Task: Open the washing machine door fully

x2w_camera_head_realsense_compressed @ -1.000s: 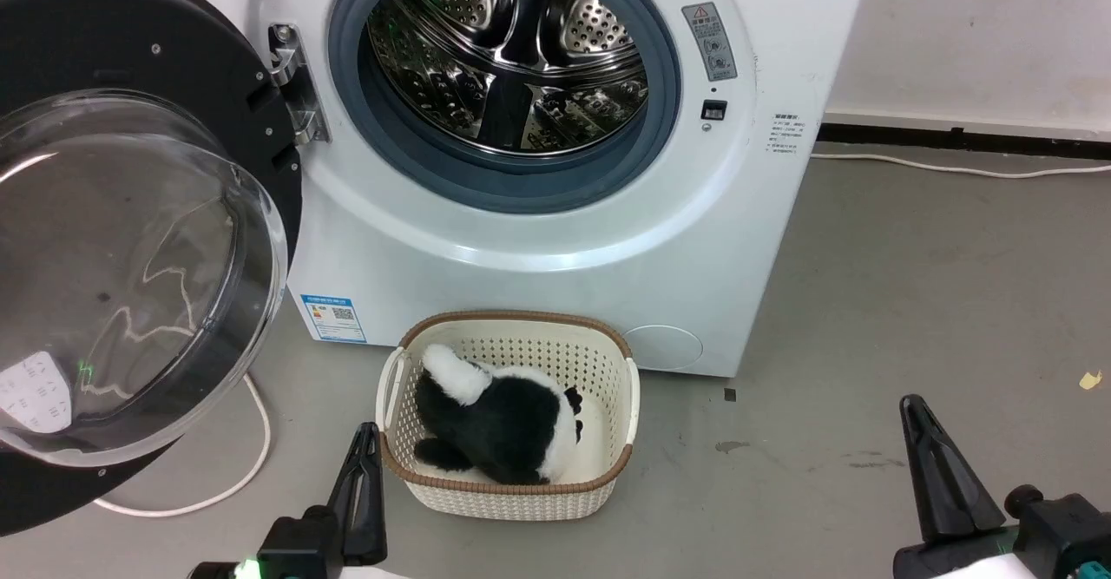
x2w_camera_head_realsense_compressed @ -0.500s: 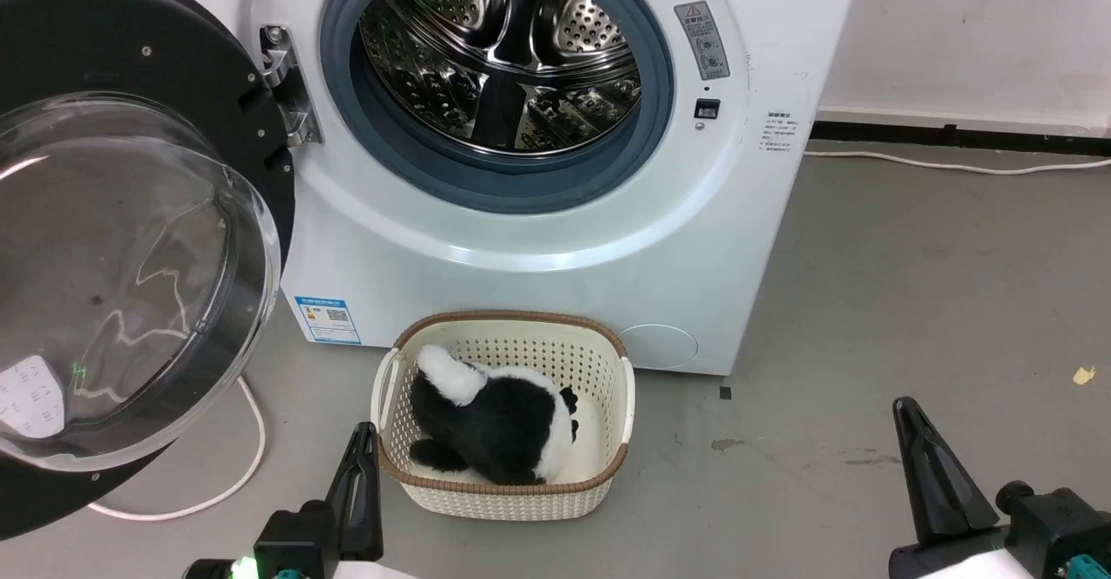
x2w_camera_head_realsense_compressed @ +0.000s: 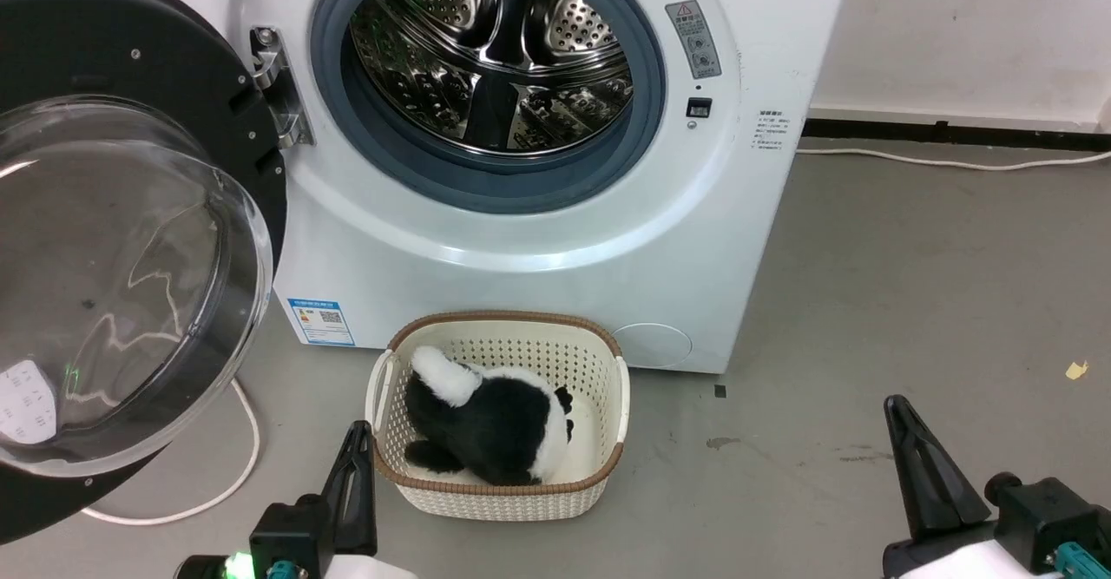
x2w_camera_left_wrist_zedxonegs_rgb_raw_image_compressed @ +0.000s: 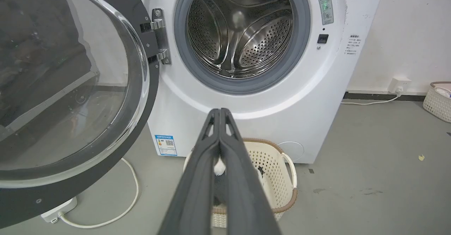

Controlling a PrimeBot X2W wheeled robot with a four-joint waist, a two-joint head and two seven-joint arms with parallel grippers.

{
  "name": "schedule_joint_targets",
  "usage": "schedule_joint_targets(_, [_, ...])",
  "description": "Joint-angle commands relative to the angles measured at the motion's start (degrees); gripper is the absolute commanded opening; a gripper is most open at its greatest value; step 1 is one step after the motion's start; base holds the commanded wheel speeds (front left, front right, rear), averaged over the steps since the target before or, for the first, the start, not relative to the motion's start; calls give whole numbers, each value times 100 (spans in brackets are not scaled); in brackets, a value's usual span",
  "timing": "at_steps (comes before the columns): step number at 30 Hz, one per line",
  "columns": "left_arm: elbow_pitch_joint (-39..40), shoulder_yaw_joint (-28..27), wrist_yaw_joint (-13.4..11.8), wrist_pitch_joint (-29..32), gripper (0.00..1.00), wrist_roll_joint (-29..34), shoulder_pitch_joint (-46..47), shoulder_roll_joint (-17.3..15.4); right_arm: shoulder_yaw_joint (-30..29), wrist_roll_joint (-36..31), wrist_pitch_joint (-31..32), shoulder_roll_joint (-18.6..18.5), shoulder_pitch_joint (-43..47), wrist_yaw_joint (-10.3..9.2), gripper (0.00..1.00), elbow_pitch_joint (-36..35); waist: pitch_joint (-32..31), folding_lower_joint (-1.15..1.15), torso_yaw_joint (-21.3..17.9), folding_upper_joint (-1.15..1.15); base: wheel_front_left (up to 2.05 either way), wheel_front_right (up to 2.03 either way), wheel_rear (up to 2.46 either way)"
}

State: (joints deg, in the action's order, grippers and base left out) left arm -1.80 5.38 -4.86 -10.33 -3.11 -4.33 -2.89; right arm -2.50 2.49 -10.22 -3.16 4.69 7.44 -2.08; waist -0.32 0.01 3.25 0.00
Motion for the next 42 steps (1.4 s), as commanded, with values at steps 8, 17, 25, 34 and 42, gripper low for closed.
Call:
schedule_joint_targets(8, [41,-62,57,118,0,52,136,-5,36,-55,103,11,-119,2,0,40,3,0,-29,0,0,0,0])
schedule_joint_targets(17, [57,-117,106,223,0,82,170,-4,61,-77,209,13,-159,2,0,60,6,0,-63,0,0,0,0])
schedule_joint_targets(25, [71,-165,150,317,0,109,200,-3,83,-97,303,14,-195,2,0,77,9,0,-94,0,0,0,0])
schedule_joint_targets(34, [87,-220,200,423,0,139,235,-3,107,-119,409,16,-236,3,0,96,13,0,-128,0,0,0,0])
schedule_joint_targets(42, [101,-269,244,516,0,165,265,-2,129,-139,503,18,-271,3,0,113,16,0,-158,0,0,0,0])
